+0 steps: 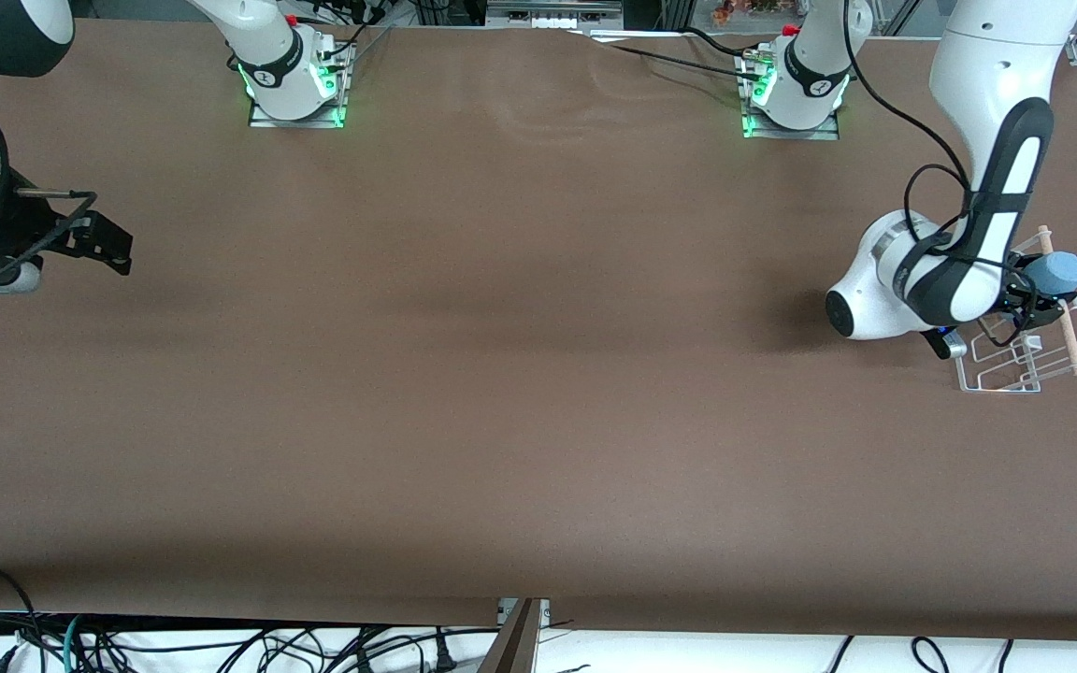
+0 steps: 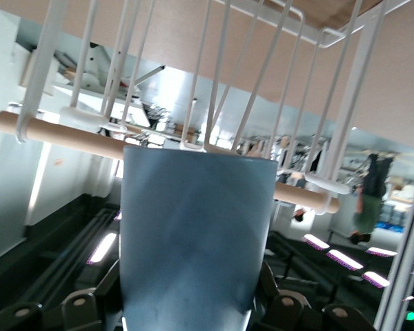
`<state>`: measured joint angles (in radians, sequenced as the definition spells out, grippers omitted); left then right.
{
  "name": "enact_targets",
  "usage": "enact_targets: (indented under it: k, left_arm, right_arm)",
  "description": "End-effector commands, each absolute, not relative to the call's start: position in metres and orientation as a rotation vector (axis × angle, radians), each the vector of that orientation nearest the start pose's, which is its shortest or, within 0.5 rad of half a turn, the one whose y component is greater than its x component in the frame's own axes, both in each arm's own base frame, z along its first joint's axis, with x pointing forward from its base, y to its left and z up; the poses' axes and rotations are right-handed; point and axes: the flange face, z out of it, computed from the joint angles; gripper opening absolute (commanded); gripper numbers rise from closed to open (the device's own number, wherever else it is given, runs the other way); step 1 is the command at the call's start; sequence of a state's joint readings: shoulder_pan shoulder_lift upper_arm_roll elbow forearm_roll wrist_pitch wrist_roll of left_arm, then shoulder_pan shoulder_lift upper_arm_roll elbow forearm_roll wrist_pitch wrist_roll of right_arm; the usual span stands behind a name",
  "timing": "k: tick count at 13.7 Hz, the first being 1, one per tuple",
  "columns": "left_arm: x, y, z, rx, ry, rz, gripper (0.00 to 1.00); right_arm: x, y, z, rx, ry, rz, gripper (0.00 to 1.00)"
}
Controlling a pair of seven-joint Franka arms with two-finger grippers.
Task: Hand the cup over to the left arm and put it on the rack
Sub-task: 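Lower the cup onto the rack dowels with the left gripper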
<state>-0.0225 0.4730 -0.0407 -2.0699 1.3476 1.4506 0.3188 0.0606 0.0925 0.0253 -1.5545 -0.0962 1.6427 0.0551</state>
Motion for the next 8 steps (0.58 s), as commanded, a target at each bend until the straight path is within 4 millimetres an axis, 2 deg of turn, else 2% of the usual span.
enact_targets:
  k: [1,5,7,8]
  left_arm:
    - [0.518,0.084,0.214,-1.430,0.950,1.127,0.00]
    - [0.520,0.080,0.221,-1.419,0.949,1.131,0.01]
    - [0.518,0.083,0.215,-1.425,0.953,1.133,0.01]
    - [0.518,0.084,0.212,-1.426,0.957,1.134,0.10]
  right_arm:
    - [0.576,0.043,0.591,-3.188,0.056,0.014,1.00]
    - [0.586,0.045,0.600,-3.191,0.000,-0.005,1.00]
    - [0.589,0.047,0.601,-3.190,-0.010,-0.005,1.00]
    - [0.589,0.047,0.601,-3.190,-0.010,-0.005,1.00]
